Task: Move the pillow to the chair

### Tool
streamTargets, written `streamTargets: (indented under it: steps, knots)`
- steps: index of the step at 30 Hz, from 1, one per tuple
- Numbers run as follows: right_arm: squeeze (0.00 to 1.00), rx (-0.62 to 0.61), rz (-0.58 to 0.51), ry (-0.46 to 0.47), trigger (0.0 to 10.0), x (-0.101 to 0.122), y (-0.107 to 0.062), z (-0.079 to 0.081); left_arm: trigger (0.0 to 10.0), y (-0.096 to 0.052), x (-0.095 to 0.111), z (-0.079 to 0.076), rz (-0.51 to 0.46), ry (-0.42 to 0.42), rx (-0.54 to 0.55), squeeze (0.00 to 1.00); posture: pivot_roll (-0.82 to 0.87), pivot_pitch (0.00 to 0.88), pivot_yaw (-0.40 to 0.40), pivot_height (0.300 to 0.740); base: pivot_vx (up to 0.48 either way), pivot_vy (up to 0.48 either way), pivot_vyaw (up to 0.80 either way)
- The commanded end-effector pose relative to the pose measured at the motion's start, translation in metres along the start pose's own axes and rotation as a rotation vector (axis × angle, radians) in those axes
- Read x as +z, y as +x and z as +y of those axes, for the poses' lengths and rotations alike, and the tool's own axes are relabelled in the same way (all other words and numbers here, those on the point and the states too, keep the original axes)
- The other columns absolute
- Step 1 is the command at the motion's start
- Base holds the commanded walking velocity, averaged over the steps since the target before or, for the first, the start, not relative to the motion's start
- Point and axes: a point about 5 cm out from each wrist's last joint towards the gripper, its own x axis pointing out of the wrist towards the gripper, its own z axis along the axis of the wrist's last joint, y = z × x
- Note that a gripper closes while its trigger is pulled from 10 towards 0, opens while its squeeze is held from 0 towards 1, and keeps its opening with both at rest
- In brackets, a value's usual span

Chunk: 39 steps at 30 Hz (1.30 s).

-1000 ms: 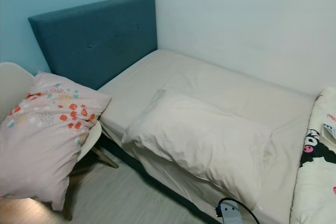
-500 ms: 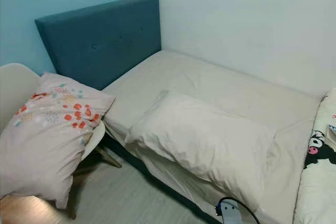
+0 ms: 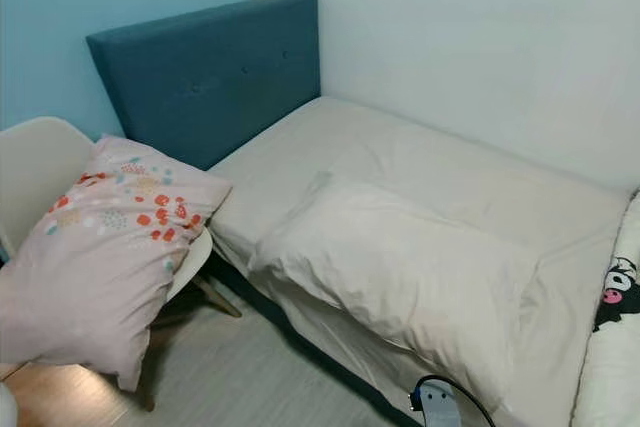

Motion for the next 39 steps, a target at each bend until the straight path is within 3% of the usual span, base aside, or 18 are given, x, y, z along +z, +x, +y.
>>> streamTargets:
  steps: [1,31,39]
  knots:
    - [0.0,-0.004,-0.006,-0.004,10.0,0.0016,0.0,-0.0003,10.0,0.0002,-0.0013,0.0041,0.011,0.016,0.004,0.0,-0.1,0.0,-0.029,0.74,0.0,0.0,0.0]
    - [0.0,-0.004,-0.006,0.037,10.0,0.0013,0.0002,0.0023,10.0,0.0004,-0.0014,0.0104,0.008,-0.004,0.031,0.0,-0.1,0.0,-0.018,0.74,0.0,0.0,-0.71]
    - [0.0,-0.003,-0.021,0.045,10.0,0.0022,0.0002,0.0024,10.0,0.0011,0.0045,0.0114,-0.021,-0.05,0.041,0.0,-0.1,0.0,-0.02,0.74,0.0,0.0,0.0]
